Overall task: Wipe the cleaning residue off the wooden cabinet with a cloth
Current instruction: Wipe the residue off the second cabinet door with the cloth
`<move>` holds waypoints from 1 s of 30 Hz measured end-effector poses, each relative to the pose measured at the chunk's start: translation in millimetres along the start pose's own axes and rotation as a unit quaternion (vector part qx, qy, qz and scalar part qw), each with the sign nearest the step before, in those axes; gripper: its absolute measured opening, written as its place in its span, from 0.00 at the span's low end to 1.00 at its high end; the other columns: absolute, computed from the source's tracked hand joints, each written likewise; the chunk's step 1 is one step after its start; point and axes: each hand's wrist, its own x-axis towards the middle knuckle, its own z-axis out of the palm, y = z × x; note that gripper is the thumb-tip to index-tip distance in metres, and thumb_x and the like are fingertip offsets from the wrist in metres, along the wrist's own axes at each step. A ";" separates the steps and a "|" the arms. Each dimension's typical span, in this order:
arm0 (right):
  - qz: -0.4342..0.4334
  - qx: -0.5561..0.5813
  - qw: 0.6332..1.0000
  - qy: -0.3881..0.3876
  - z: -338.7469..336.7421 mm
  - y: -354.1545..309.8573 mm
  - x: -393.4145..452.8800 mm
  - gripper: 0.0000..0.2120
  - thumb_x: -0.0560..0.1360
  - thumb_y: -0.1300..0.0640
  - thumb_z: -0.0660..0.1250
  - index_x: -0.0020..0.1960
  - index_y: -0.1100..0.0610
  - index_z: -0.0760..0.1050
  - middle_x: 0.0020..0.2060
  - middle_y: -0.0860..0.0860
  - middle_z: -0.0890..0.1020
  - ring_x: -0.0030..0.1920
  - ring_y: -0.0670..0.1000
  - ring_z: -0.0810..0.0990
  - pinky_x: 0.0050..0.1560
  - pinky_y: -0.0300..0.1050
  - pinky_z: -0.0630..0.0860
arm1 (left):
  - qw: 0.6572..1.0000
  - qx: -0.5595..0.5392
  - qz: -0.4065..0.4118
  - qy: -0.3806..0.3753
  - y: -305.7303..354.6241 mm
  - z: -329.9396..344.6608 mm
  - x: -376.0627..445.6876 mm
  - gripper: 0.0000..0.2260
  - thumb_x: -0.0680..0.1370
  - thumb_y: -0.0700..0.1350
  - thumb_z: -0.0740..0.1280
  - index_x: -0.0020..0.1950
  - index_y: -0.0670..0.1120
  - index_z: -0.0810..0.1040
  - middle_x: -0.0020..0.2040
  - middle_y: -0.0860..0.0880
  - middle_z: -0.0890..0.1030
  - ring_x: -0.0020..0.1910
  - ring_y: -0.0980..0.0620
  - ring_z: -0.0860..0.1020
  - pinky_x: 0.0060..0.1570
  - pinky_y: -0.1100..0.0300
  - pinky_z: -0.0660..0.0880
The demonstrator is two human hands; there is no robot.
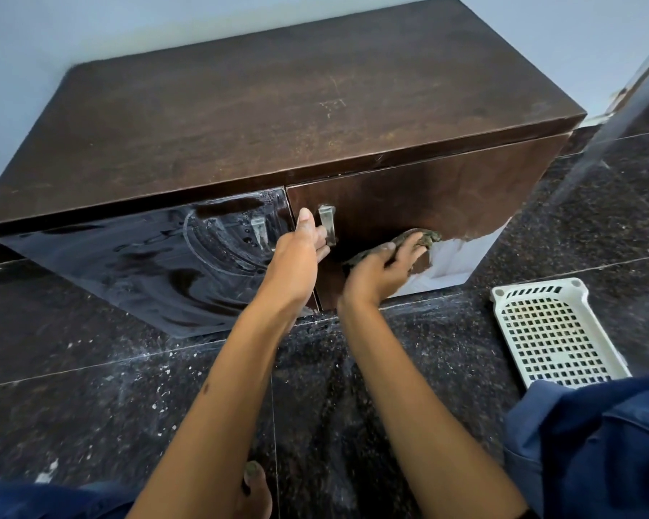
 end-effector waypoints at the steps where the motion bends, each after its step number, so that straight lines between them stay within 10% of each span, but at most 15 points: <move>1: -0.018 -0.006 1.000 -0.003 -4.1 3.9 1.1 0.22 0.81 0.63 0.55 0.75 0.54 0.60 0.76 0.51 0.54 0.71 0.40 0.55 0.74 0.41 0.52 | 1.000 0.005 0.001 0.000 0.0 1.4 0.0 0.27 0.82 0.54 0.43 0.72 0.38 0.64 0.72 0.44 0.68 0.68 0.51 0.70 0.70 0.58 0.58; 5: 0.079 -0.012 0.996 -0.033 -24.6 17.0 26.0 0.24 0.82 0.63 0.53 0.77 0.53 0.54 0.77 0.53 0.54 0.74 0.51 0.58 0.73 0.41 0.57 | 1.000 0.007 0.001 -0.008 0.3 1.8 0.0 0.27 0.82 0.55 0.43 0.72 0.39 0.63 0.72 0.45 0.67 0.69 0.52 0.69 0.72 0.56 0.57; 9: 0.268 0.066 0.961 -0.031 -36.7 5.9 60.7 0.23 0.82 0.63 0.49 0.76 0.51 0.57 0.65 0.51 0.71 0.55 0.54 0.73 0.59 0.48 0.72 | 1.000 0.003 -0.002 -0.013 0.3 0.8 -2.2 0.27 0.82 0.55 0.44 0.72 0.39 0.63 0.72 0.45 0.67 0.69 0.52 0.69 0.73 0.54 0.57; 18: 0.031 0.019 0.999 0.013 -10.7 -6.9 18.5 0.22 0.81 0.66 0.54 0.74 0.57 0.62 0.76 0.51 0.56 0.74 0.48 0.58 0.63 0.26 0.55 | 1.000 0.015 0.000 -0.004 -0.5 -0.2 -1.3 0.27 0.82 0.55 0.43 0.72 0.40 0.64 0.72 0.45 0.68 0.68 0.52 0.70 0.73 0.51 0.56; 23: 0.236 0.062 0.970 0.012 -35.9 -1.3 64.1 0.25 0.81 0.67 0.53 0.76 0.52 0.59 0.68 0.54 0.72 0.56 0.53 0.75 0.64 0.48 0.71 | 1.000 0.018 -0.005 -0.012 0.4 0.0 -2.4 0.27 0.82 0.56 0.43 0.73 0.42 0.63 0.73 0.47 0.67 0.69 0.54 0.69 0.74 0.50 0.54; 26: 0.203 0.066 0.977 0.012 -33.7 -10.7 56.1 0.24 0.81 0.66 0.53 0.76 0.53 0.59 0.69 0.52 0.69 0.63 0.54 0.73 0.68 0.49 0.68 | 1.000 0.011 -0.004 -0.021 0.5 0.7 -5.1 0.26 0.82 0.56 0.43 0.73 0.42 0.62 0.73 0.47 0.66 0.69 0.54 0.68 0.74 0.52 0.54; 30: 0.031 0.034 0.999 0.004 -4.6 -23.1 11.1 0.23 0.81 0.66 0.54 0.75 0.57 0.60 0.76 0.52 0.55 0.74 0.49 0.58 0.64 0.27 0.56 | 1.000 0.019 0.004 -0.004 2.6 -0.8 -2.3 0.26 0.82 0.54 0.43 0.72 0.39 0.64 0.72 0.45 0.67 0.69 0.51 0.69 0.72 0.55 0.57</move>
